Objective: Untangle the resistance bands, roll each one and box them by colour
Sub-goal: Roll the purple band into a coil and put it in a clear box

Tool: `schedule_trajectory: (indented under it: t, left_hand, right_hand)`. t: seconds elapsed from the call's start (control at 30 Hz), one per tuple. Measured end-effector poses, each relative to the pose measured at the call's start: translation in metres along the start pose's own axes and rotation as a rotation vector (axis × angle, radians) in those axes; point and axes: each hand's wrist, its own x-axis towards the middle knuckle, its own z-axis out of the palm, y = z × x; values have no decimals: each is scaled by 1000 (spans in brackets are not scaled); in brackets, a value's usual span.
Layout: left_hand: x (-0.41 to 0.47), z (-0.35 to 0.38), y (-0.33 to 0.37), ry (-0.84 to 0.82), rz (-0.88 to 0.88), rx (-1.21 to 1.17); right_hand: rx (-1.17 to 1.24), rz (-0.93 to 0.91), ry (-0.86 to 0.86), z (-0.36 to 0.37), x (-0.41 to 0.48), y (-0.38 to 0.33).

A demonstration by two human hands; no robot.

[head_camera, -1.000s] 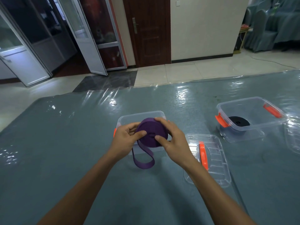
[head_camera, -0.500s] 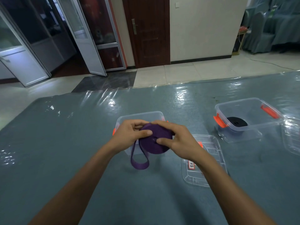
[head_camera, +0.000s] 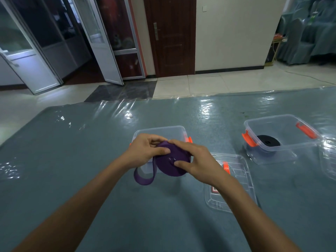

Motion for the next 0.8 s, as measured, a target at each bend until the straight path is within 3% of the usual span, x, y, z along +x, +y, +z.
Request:
schedule_trajectory:
  t: [0.1, 0.33, 0.6, 0.8]
  left_hand:
    - [3, 4, 5, -42, 7, 15]
    - [2, 15, -4, 137, 67, -272]
    - [-7, 4, -19, 128, 14, -162]
    - [-12, 10, -31, 282, 52, -278]
  right_hand:
    - [35, 1, -19, -3, 1, -4]
    - [416, 104, 249, 2, -2, 1]
    - [595, 192, 382, 30, -6, 7]
    - [658, 221, 424, 55, -4, 2]
